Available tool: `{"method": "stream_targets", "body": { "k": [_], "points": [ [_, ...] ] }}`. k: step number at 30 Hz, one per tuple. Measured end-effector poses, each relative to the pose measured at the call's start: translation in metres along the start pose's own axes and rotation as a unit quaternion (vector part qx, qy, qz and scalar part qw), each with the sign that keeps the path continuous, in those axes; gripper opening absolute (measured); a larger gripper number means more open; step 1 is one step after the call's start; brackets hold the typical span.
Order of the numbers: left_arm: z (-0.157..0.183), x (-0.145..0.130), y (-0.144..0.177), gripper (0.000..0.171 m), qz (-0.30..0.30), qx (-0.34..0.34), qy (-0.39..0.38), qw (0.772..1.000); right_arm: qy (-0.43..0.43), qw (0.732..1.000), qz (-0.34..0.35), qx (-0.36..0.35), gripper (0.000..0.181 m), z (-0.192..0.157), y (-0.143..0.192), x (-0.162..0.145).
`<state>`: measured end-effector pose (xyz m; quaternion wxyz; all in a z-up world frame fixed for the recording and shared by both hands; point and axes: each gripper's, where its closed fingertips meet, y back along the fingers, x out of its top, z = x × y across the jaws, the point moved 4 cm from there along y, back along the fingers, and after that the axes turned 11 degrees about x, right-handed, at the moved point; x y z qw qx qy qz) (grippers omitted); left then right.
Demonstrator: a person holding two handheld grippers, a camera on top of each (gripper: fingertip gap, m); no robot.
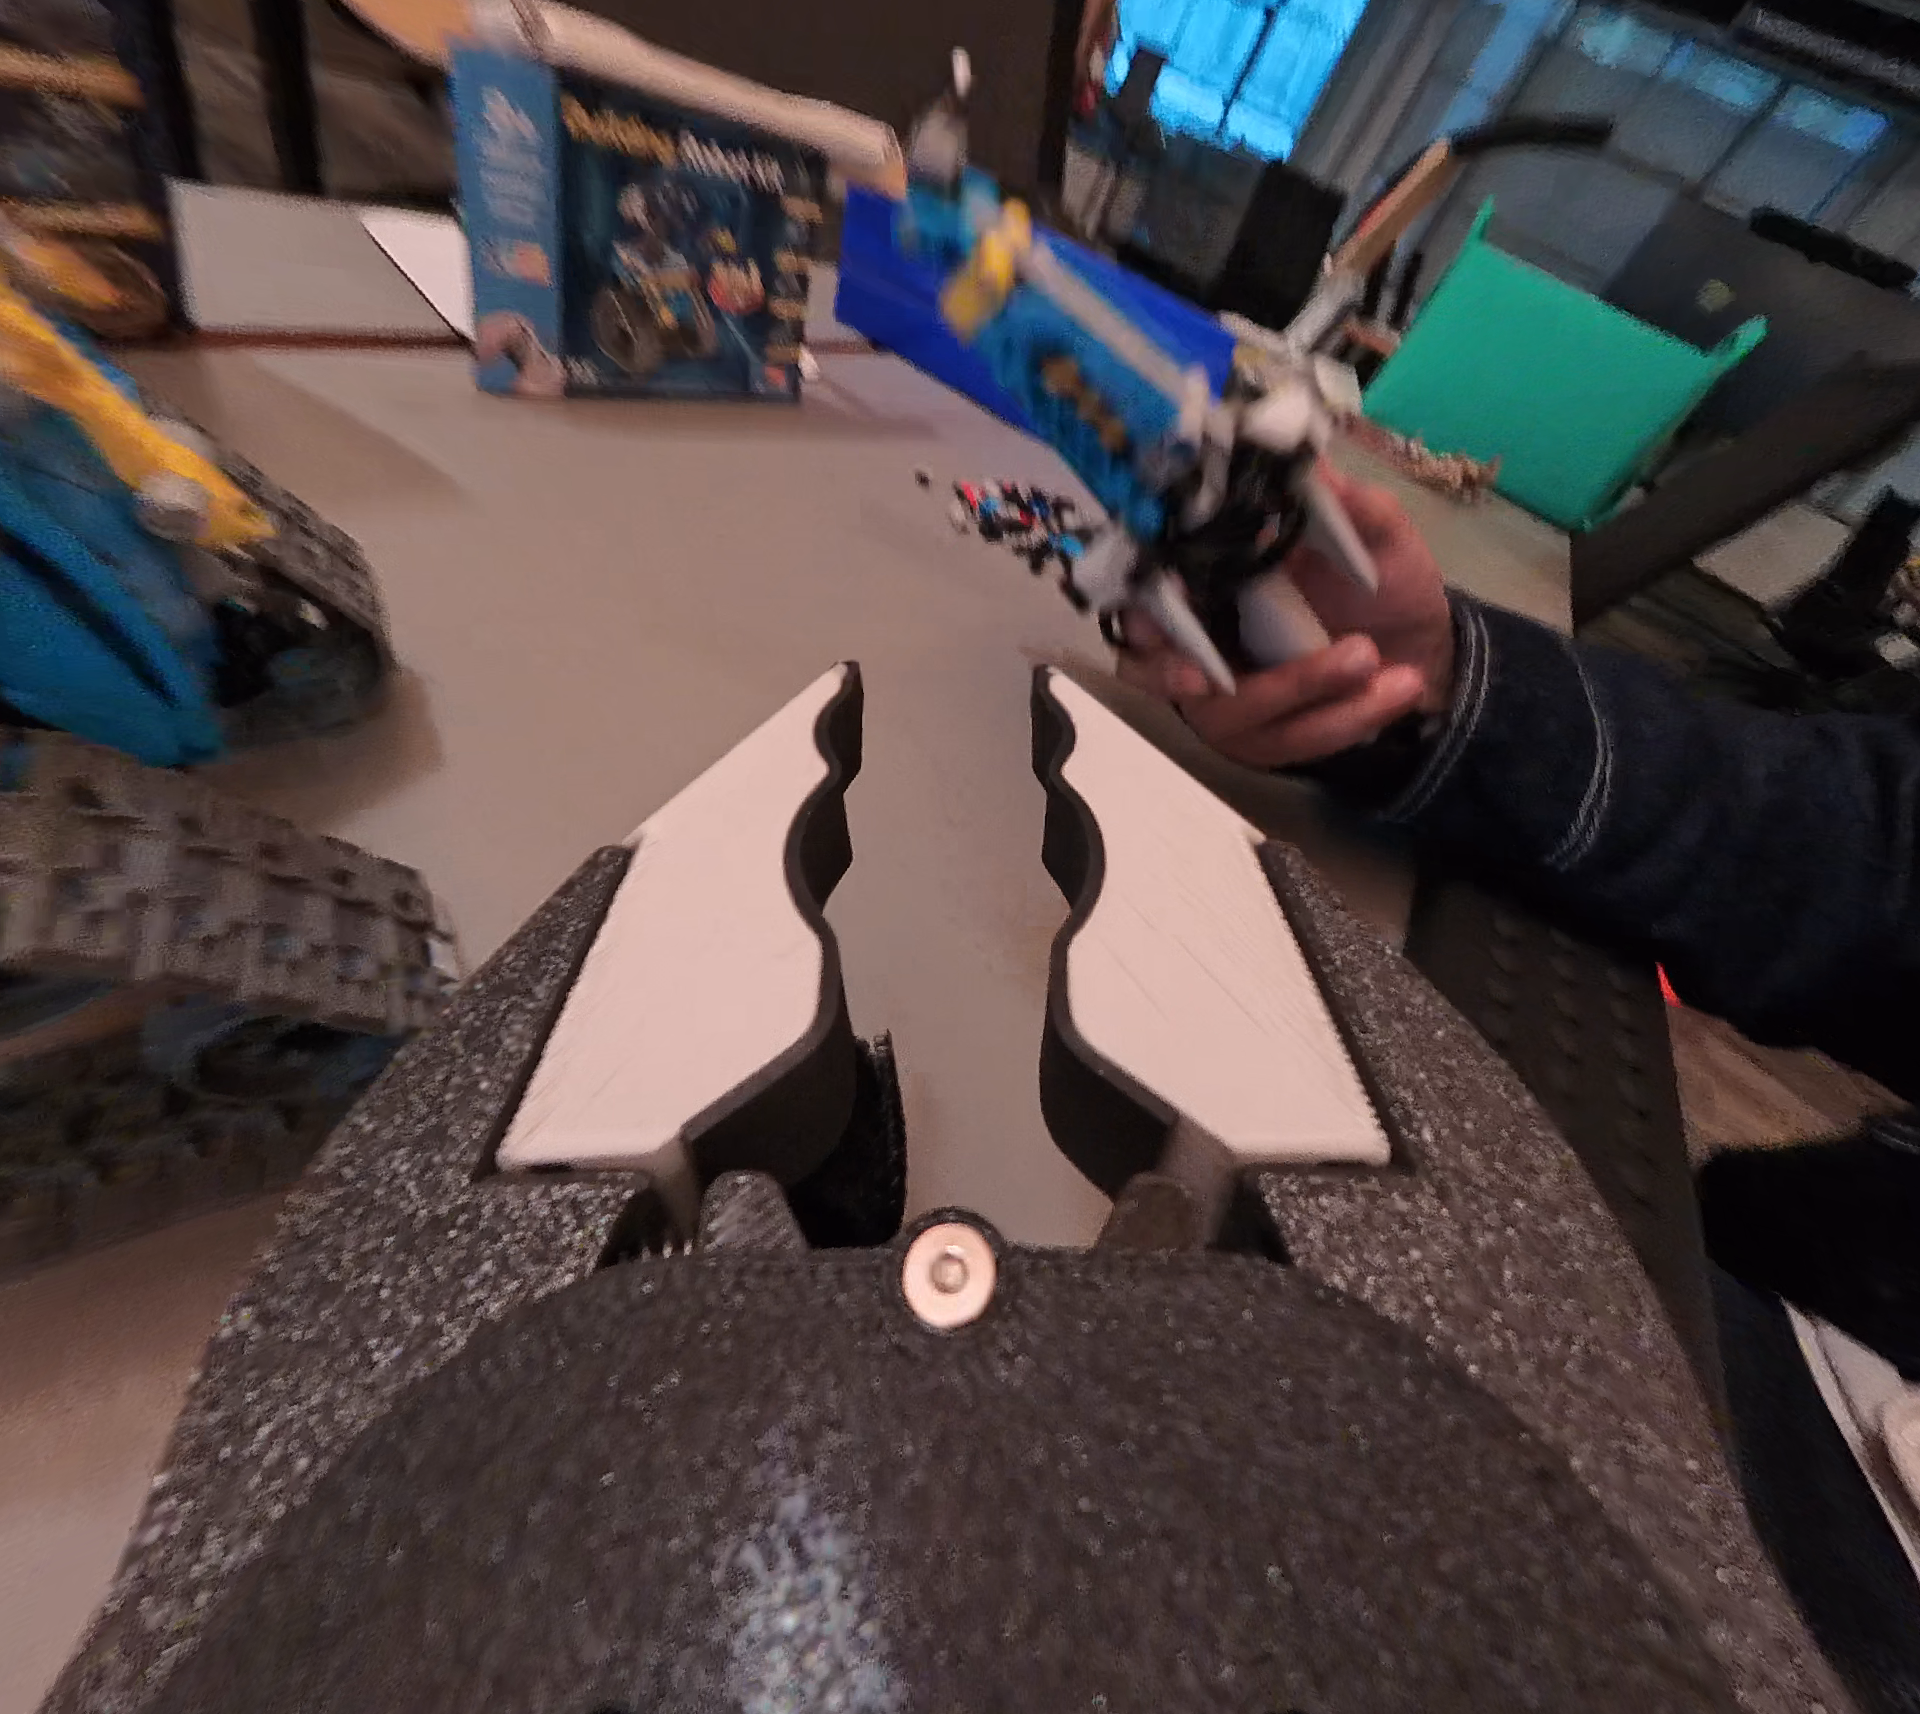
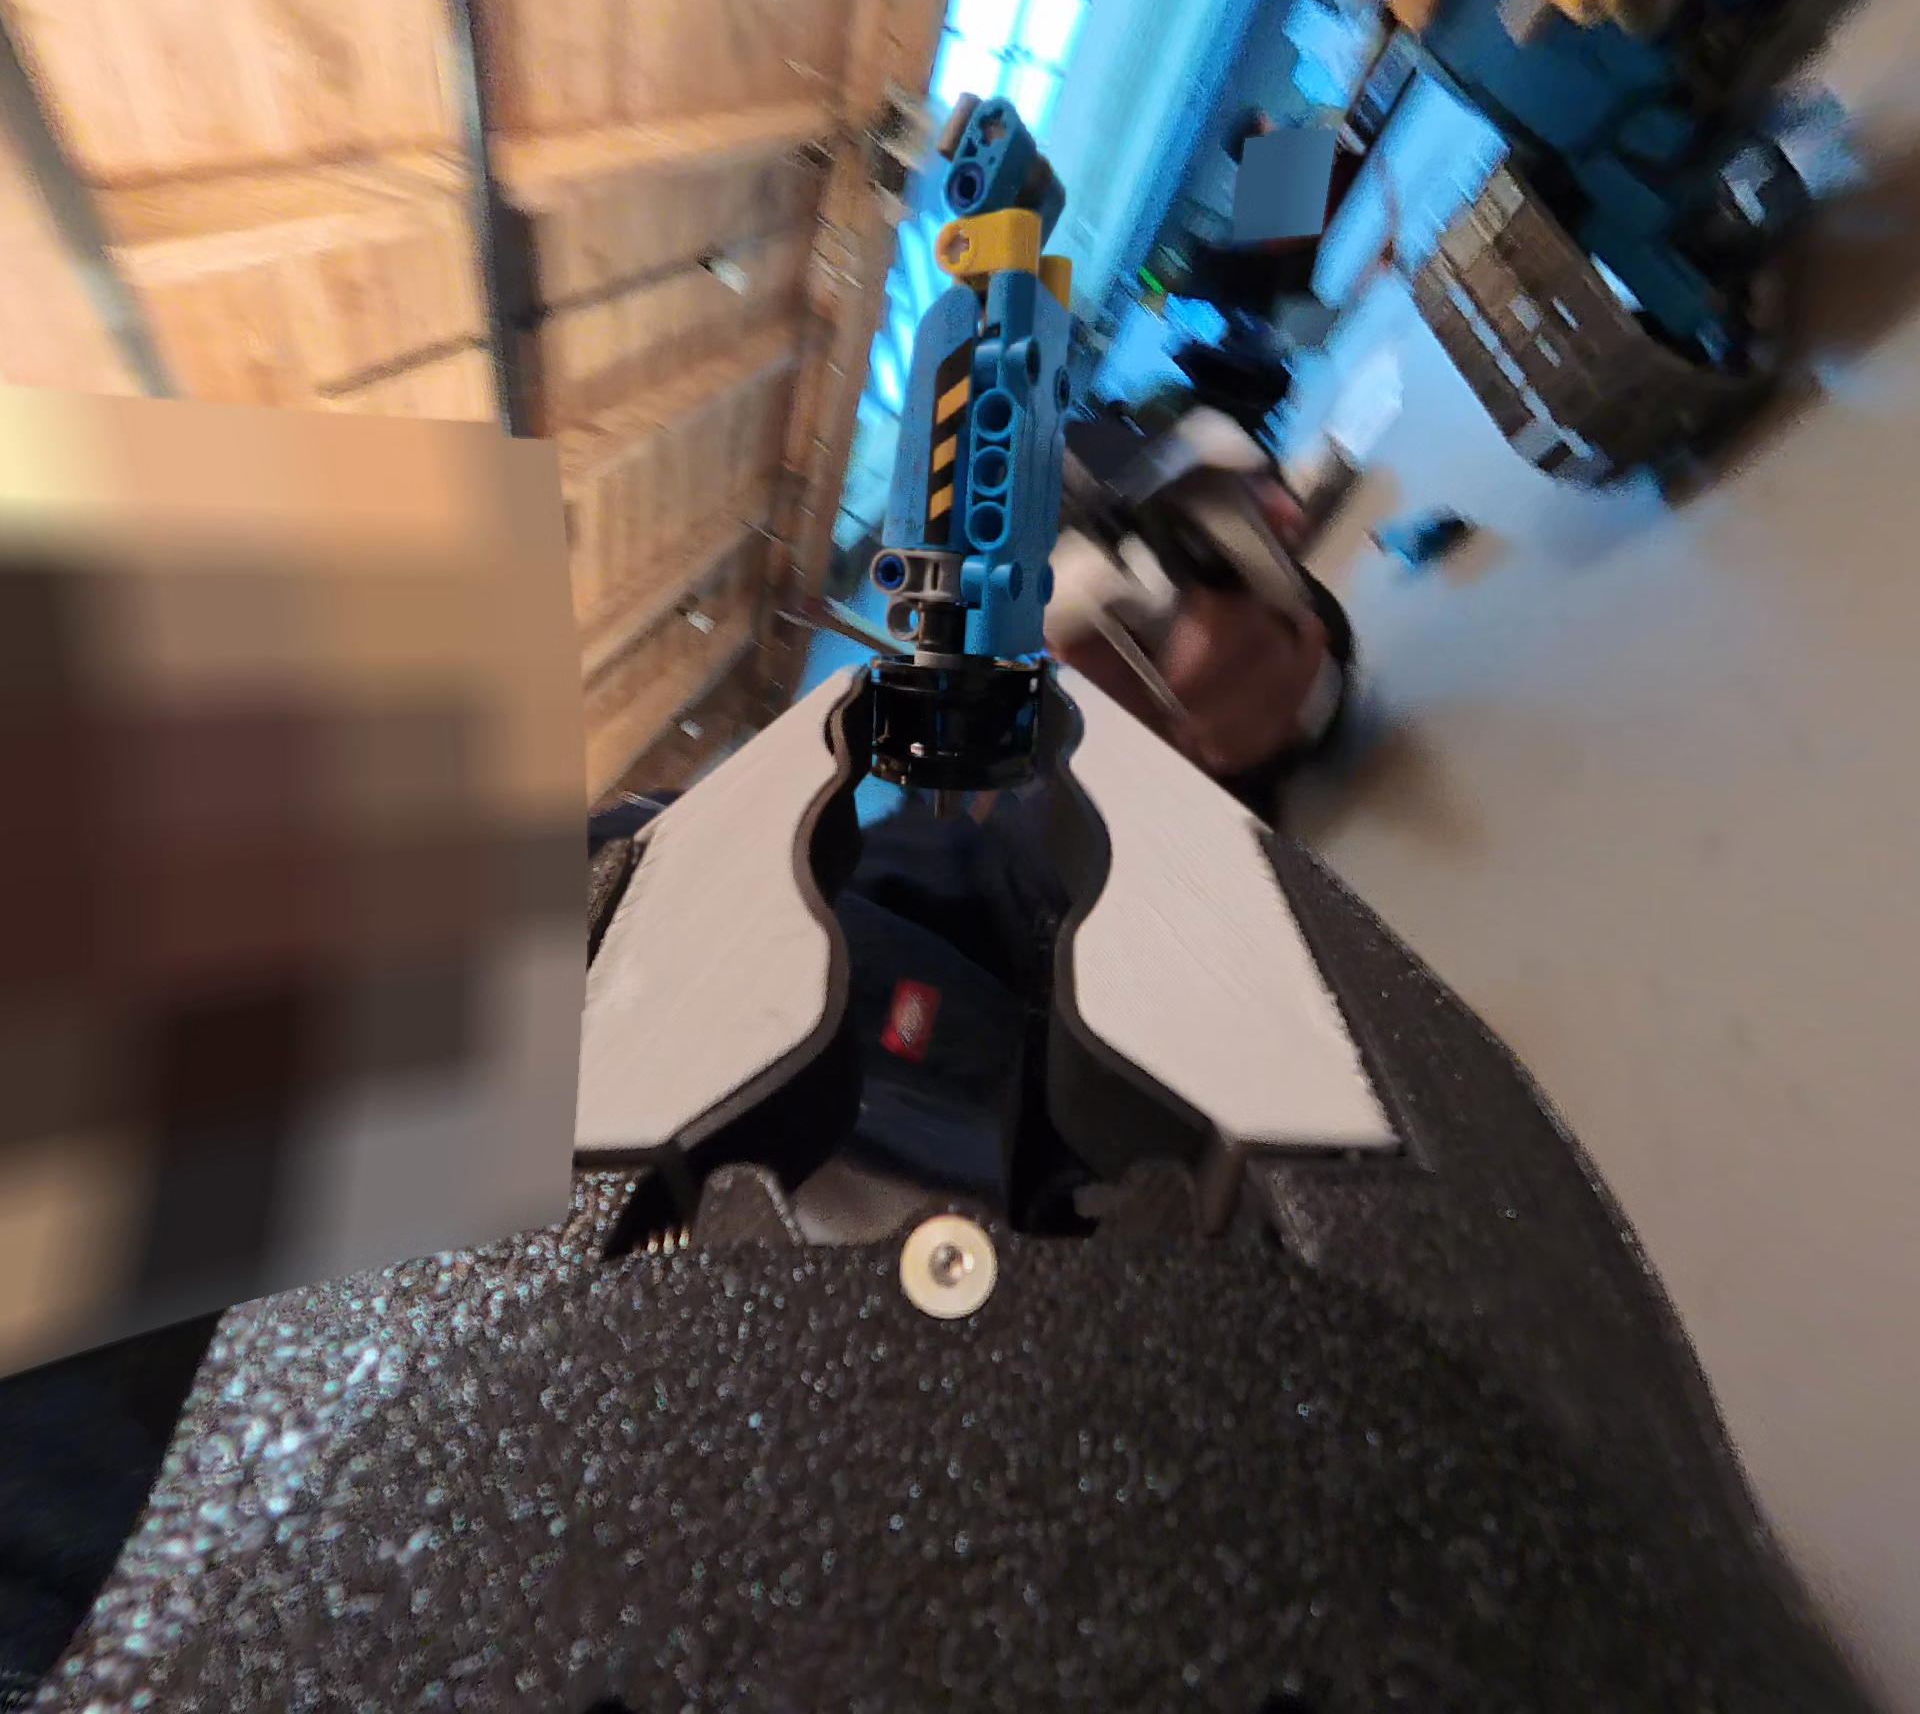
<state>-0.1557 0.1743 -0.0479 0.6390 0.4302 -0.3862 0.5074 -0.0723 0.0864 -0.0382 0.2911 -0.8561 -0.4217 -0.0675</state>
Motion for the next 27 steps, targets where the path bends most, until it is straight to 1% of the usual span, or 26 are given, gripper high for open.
{"method": "stream_targets", "body": {
  "k": [2,3,5,8,12,13,14,15,17,21,23,25,26,27],
  "points": [
    [-0.004,0.016,0.010,0.032,0.055,0.007,0.010,0.998,-0.003,0.999,-0.033,-0.043,0.032,0.012,0.000,-0.009],
    [-0.005,0.022,0.014,0.032,0.077,0.007,0.012,0.997,0.001,0.997,-0.048,-0.056,0.029,0.016,-0.002,-0.013],
    [-0.004,0.027,0.019,0.032,0.097,-0.002,0.014,0.995,-0.002,0.996,-0.074,-0.056,0.029,0.017,-0.007,-0.020],
    [-0.002,0.024,0.017,0.032,0.084,-0.007,0.006,0.996,0.006,0.993,-0.103,-0.060,0.029,0.017,-0.012,-0.028],
    [0.003,0.023,0.017,0.032,0.083,-0.020,0.000,0.996,0.016,0.988,-0.138,-0.074,0.030,0.019,-0.015,-0.037],
    [0.005,0.022,0.017,0.028,0.078,-0.029,-0.003,0.997,0.017,0.987,-0.142,-0.073,0.030,0.019,-0.016,-0.038],
    [0.008,0.021,0.018,0.020,0.074,-0.040,-0.006,0.996,0.018,0.986,-0.146,-0.073,0.030,0.019,-0.017,-0.040],
    [0.010,0.020,0.018,0.017,0.073,-0.045,-0.010,0.996,0.019,0.985,-0.152,-0.074,0.030,0.019,-0.017,-0.041],
    [0.011,0.019,0.017,0.010,0.071,-0.042,-0.023,0.996,0.023,0.983,-0.166,-0.076,0.029,0.019,-0.018,-0.045],
    [0.011,0.016,0.017,0.008,0.053,-0.038,-0.030,0.997,0.031,0.979,-0.177,-0.095,0.030,0.022,-0.015,-0.046],
    [0.010,0.016,0.017,0.008,0.057,-0.020,-0.055,0.997,0.070,0.976,-0.170,-0.118,0.031,0.024,-0.012,-0.039],
    [0.016,0.015,0.017,0.007,0.063,-0.010,-0.102,0.993,0.133,0.972,-0.136,-0.135,0.055,0.019,-0.012,-0.025],
    [0.020,0.013,0.016,0.007,0.067,-0.005,-0.125,0.990,0.165,0.968,-0.123,-0.147,0.060,0.017,-0.013,-0.020],
    [0.023,0.012,0.015,0.007,0.069,0.006,-0.152,0.986,0.191,0.961,-0.121,-0.160,0.057,0.016,-0.015,-0.018]
  ]
}}
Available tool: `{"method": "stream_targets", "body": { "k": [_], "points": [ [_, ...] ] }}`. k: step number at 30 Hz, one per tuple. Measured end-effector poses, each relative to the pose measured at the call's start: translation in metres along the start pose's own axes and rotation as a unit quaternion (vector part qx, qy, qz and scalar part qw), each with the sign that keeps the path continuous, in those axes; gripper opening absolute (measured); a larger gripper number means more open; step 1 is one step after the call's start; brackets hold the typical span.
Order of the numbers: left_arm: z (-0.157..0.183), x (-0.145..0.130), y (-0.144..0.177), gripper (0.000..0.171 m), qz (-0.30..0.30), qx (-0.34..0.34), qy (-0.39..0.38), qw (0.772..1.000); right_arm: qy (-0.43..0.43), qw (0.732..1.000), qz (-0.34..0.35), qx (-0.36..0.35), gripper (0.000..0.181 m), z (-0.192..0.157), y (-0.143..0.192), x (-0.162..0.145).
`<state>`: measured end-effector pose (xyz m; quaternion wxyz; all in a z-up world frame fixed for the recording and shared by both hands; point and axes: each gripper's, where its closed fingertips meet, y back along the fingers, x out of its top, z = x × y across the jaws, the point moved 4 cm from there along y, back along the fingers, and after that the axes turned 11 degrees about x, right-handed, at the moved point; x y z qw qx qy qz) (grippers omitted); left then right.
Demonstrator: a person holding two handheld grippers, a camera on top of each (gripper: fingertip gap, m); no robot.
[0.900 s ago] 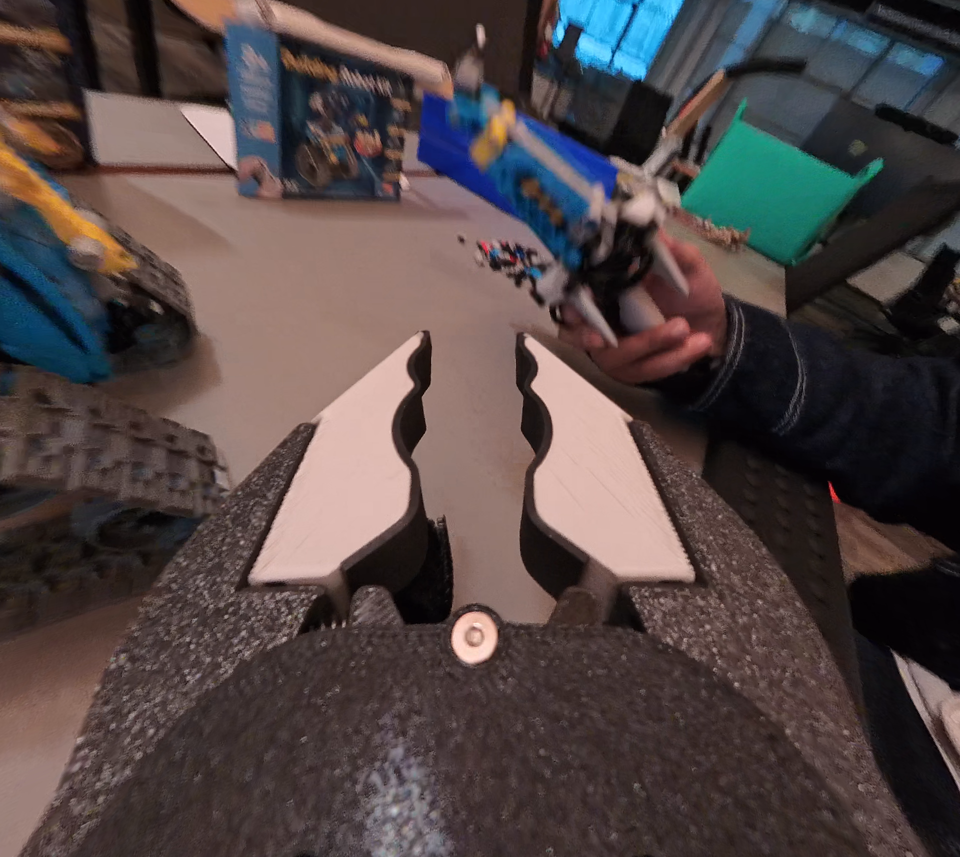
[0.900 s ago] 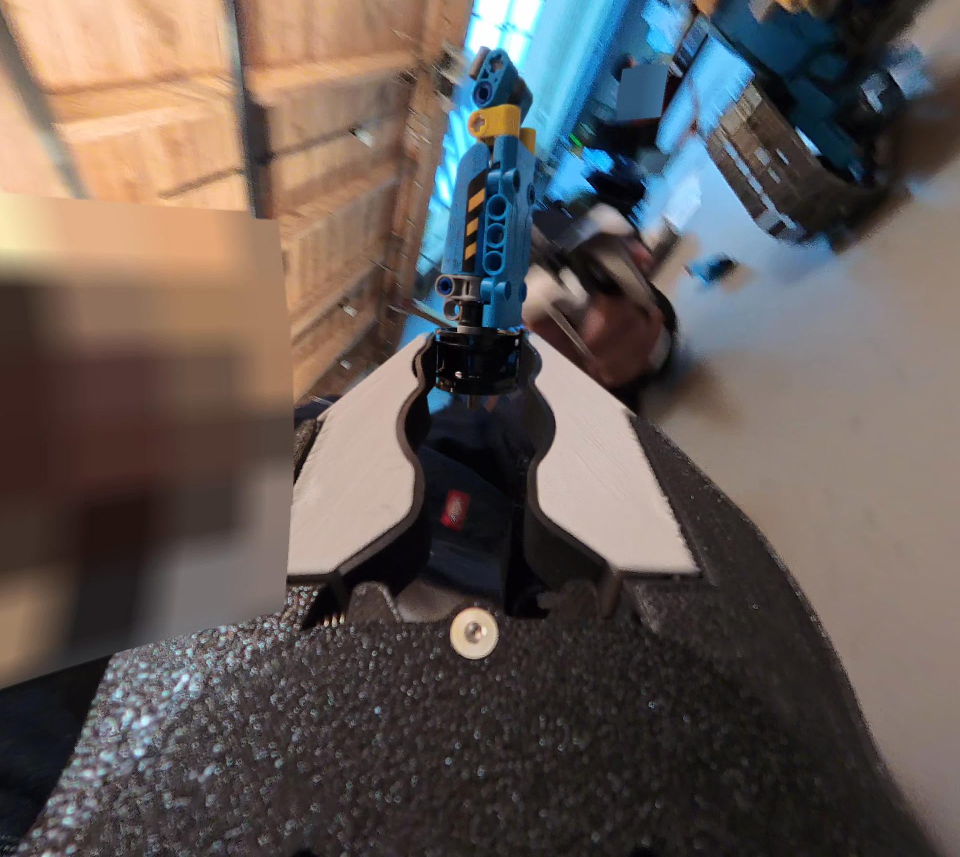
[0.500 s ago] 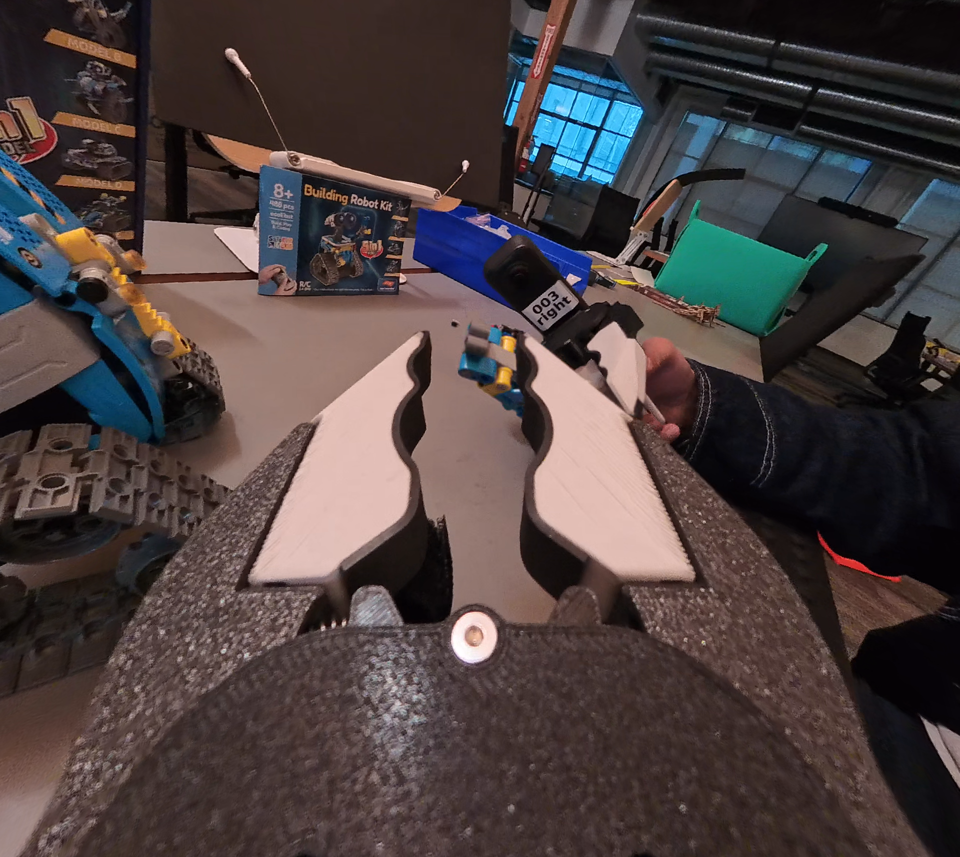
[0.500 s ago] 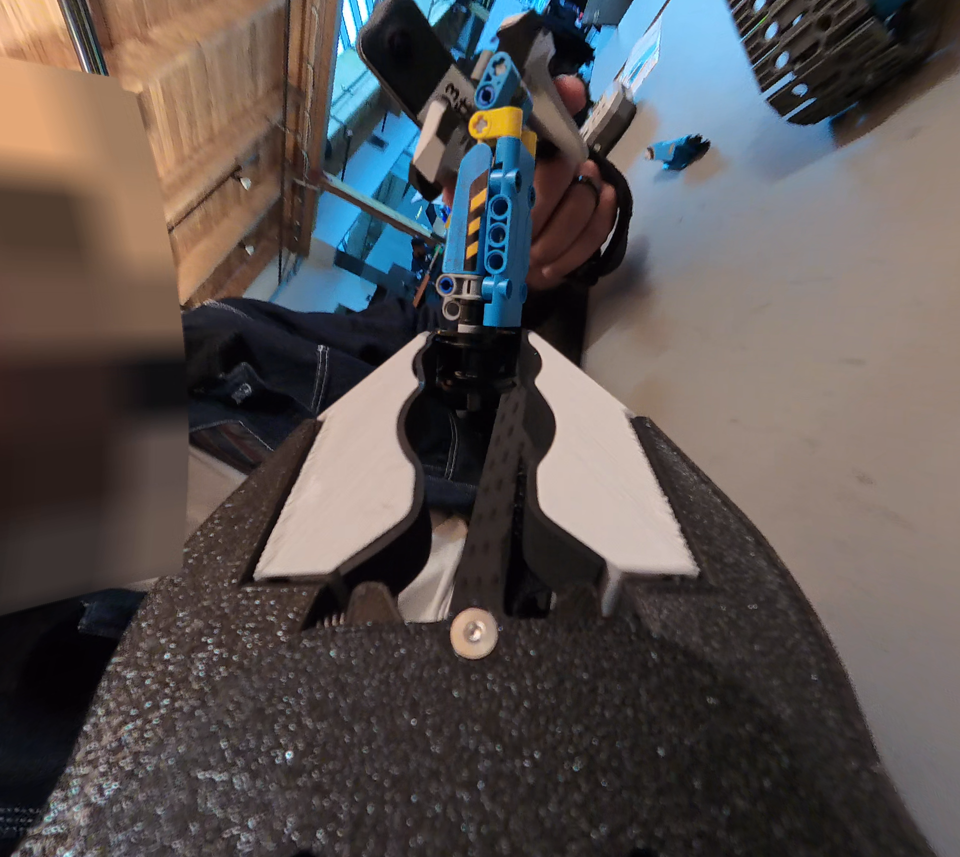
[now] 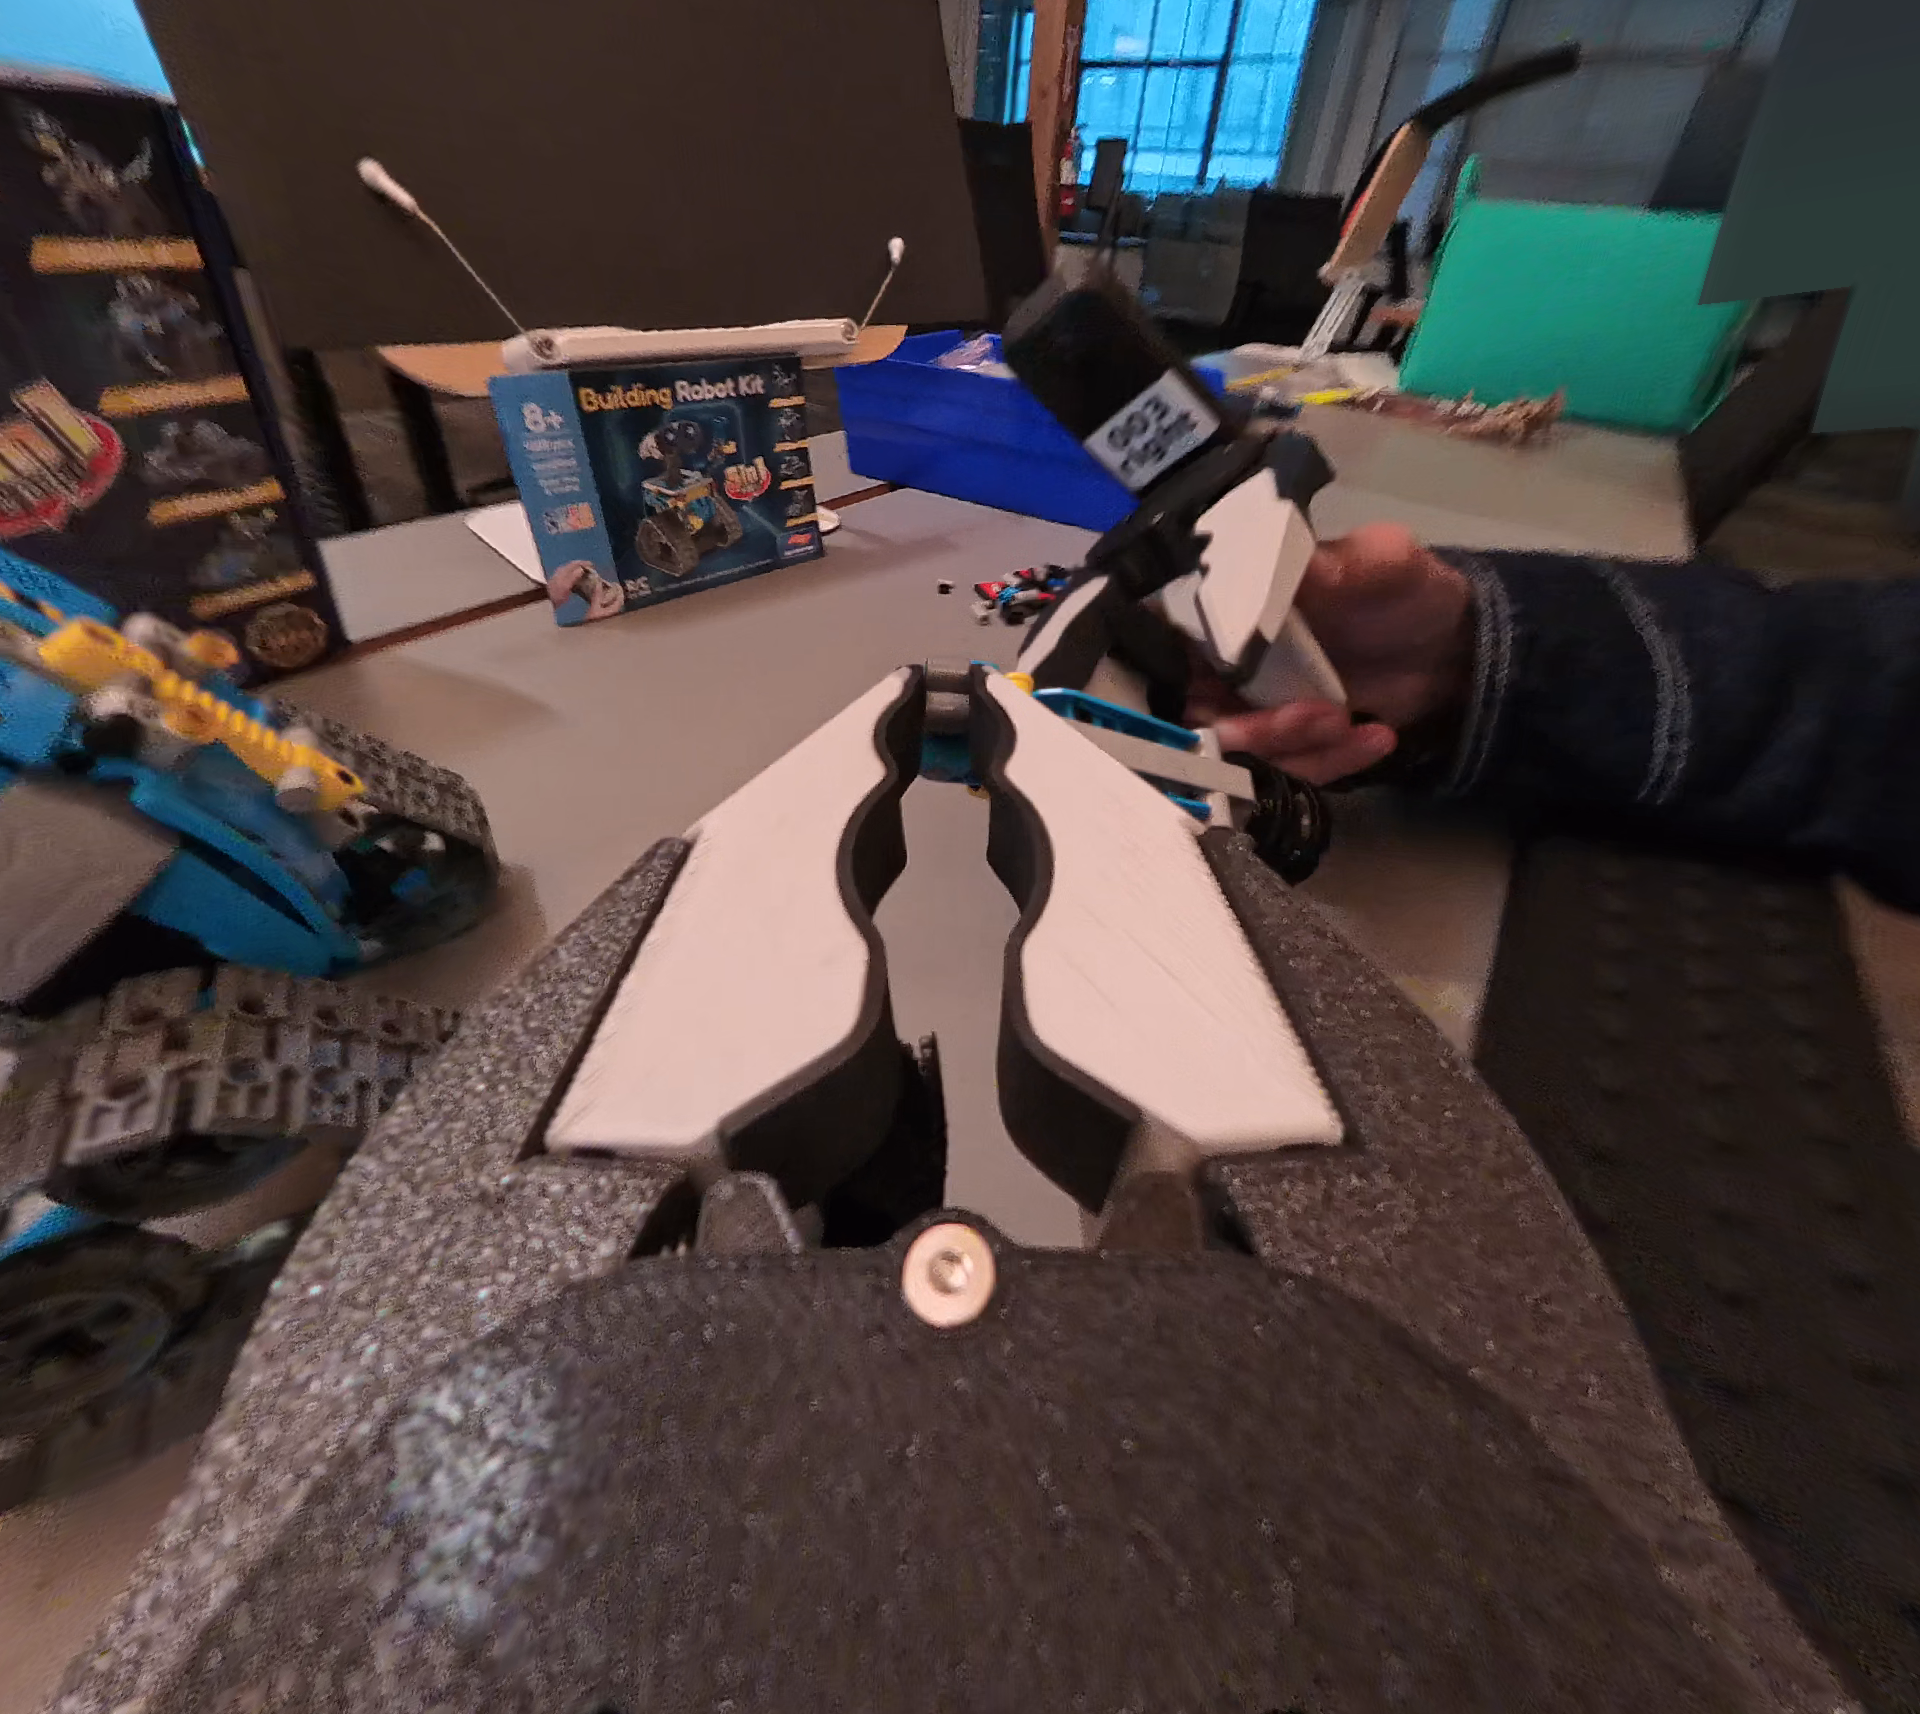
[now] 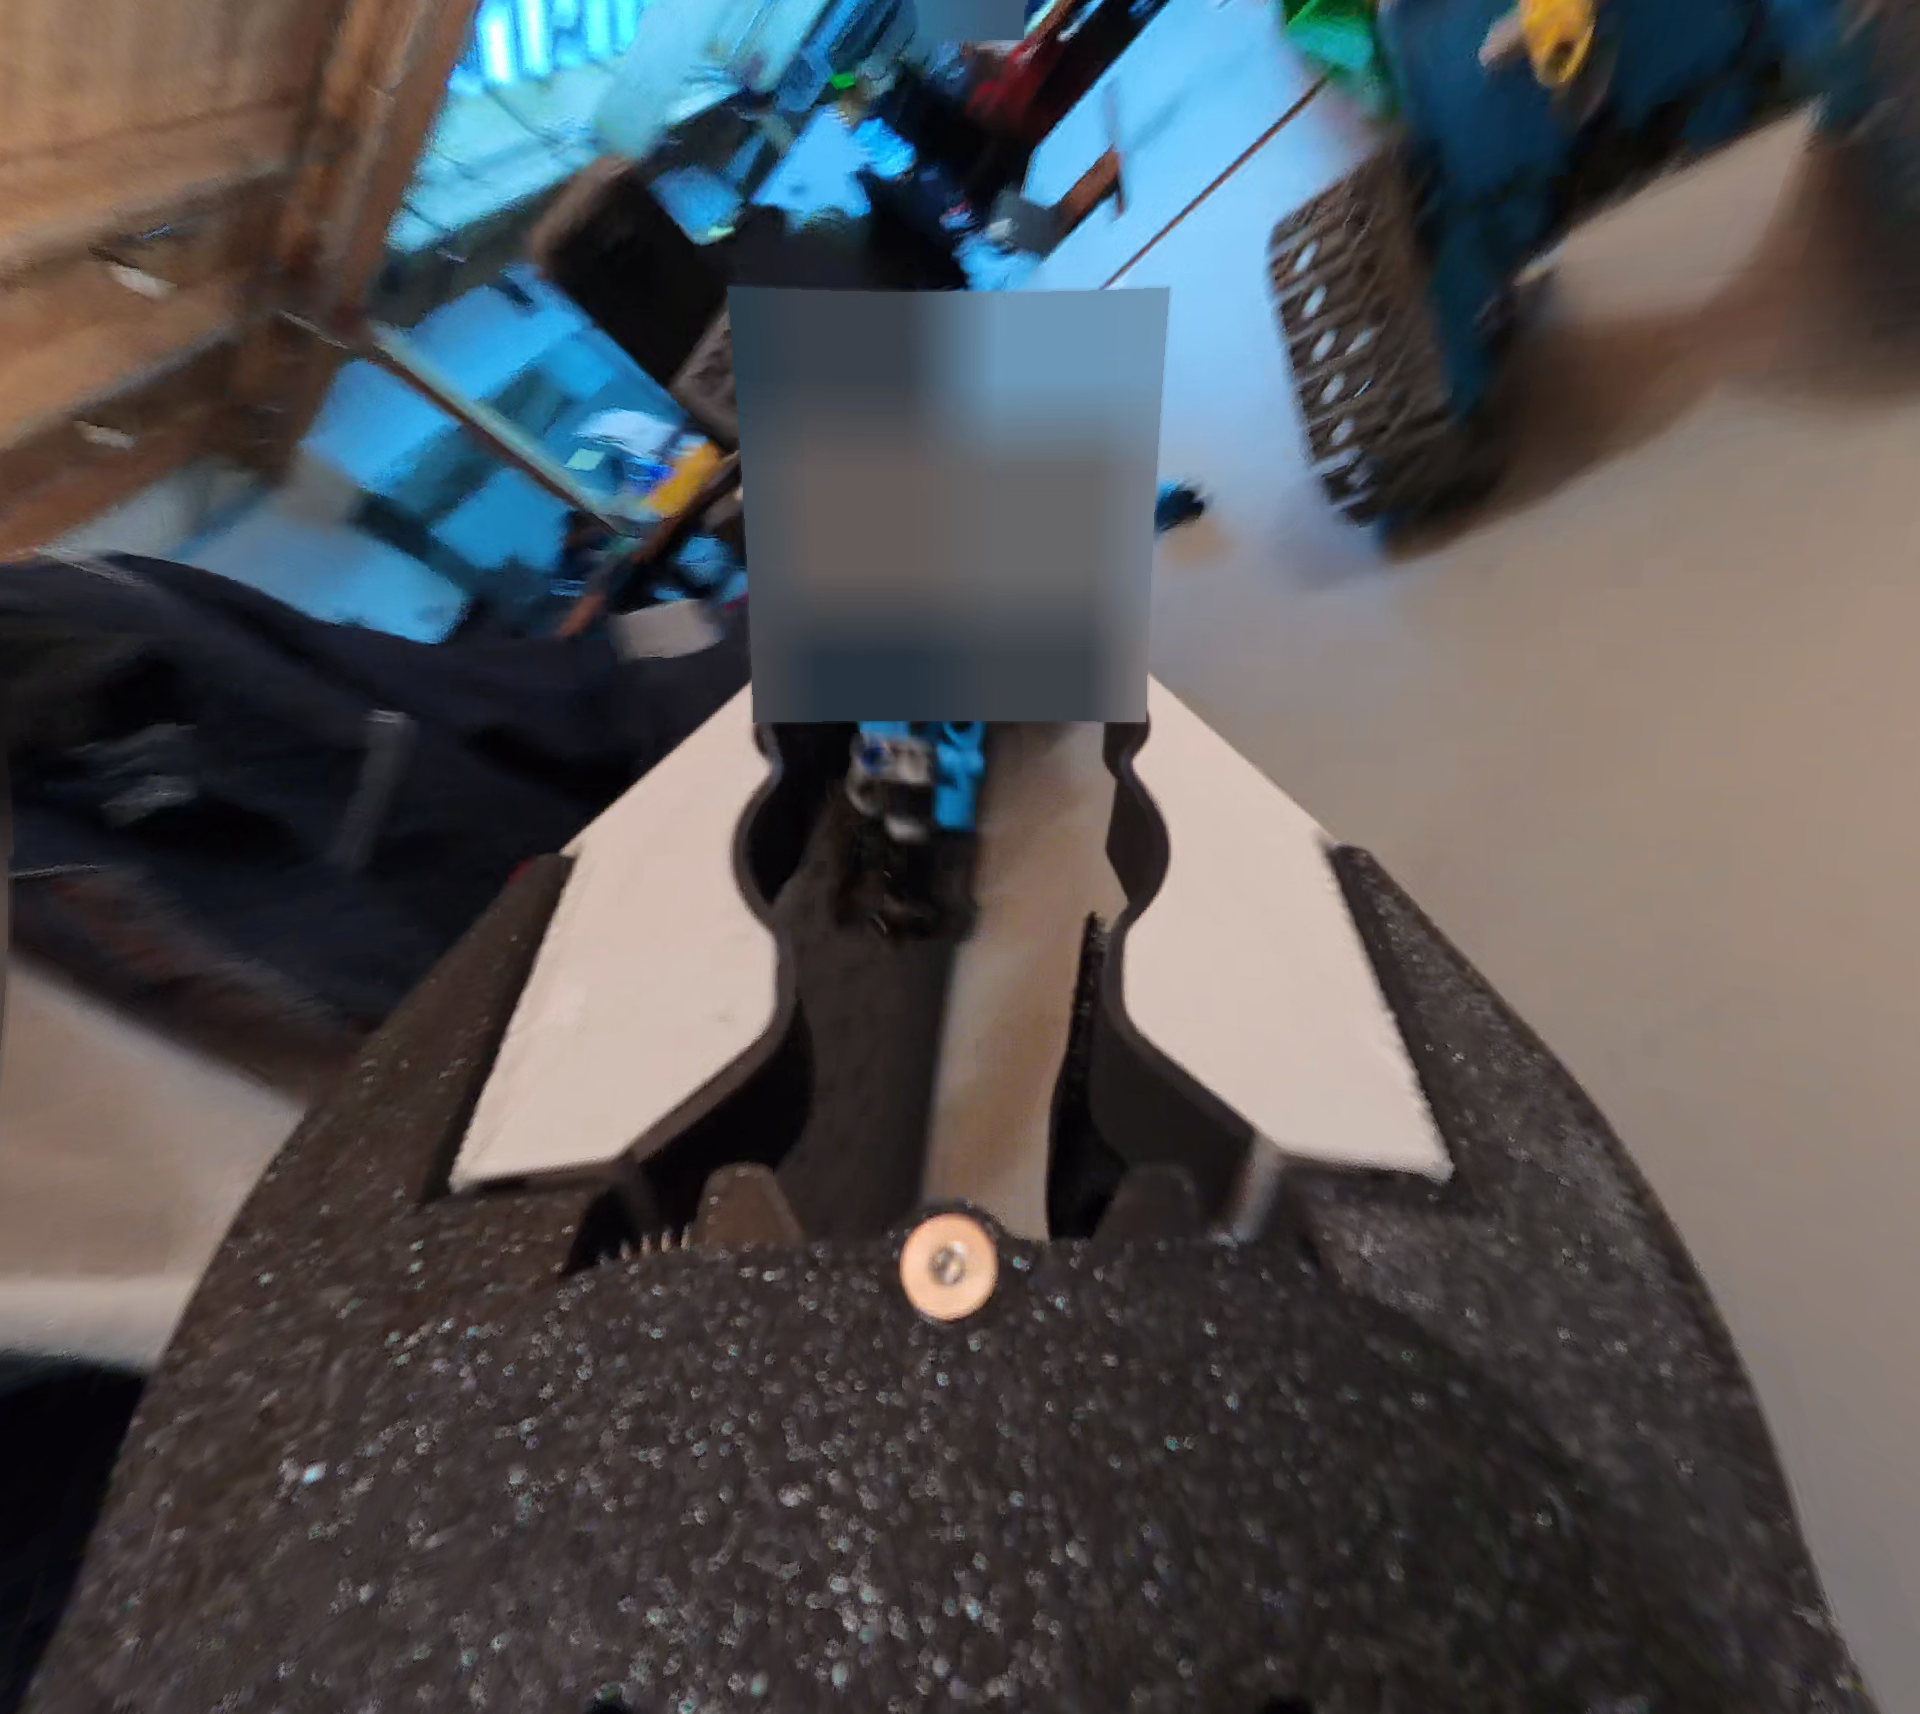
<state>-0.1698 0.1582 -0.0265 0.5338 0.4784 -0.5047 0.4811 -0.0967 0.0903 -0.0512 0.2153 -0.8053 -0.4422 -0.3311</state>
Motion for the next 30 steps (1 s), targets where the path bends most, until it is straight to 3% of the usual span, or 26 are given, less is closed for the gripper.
{"method": "stream_targets", "body": {
  "k": [4,6,9,12,16,21,25,27,30],
  "points": [
    [0.014,-0.003,-0.003,0.007,0.005,0.010,-0.081,0.997,0.016,0.999,-0.038,-0.033,0.050,0.001,-0.019,-0.010],
    [0.020,-0.006,-0.005,0.007,0.001,0.000,-0.093,0.996,0.013,0.997,-0.059,-0.047,0.025,0.005,-0.027,-0.017],
    [0.017,-0.006,-0.005,0.007,-0.004,0.007,-0.091,0.996,0.046,0.995,-0.058,-0.067,0.021,0.004,-0.026,-0.014],
    [0.015,-0.004,-0.004,0.007,-0.011,-0.029,-0.014,0.999,0.113,0.984,-0.085,-0.112,0.020,0.000,-0.025,-0.012],
    [0.014,-0.001,-0.002,0.006,-0.021,-0.095,0.103,0.990,0.155,0.975,-0.105,-0.120,0.020,-0.007,-0.026,-0.013],
    [0.018,0.000,0.003,0.006,-0.043,-0.206,0.252,0.945,0.236,0.955,-0.135,-0.116,0.020,-0.017,-0.030,-0.018],
    [0.022,0.004,0.007,0.006,-0.043,-0.254,0.292,0.921,0.315,0.927,-0.149,-0.142,0.020,-0.023,-0.032,-0.016],
    [0.025,0.007,0.009,0.007,-0.031,-0.244,0.261,0.933,0.337,0.915,-0.153,-0.159,0.020,-0.024,-0.031,-0.014],
    [0.027,0.010,0.007,0.007,-0.001,-0.177,0.158,0.971,0.292,0.930,-0.144,-0.169,0.020,-0.021,-0.030,-0.011]
  ]
}}
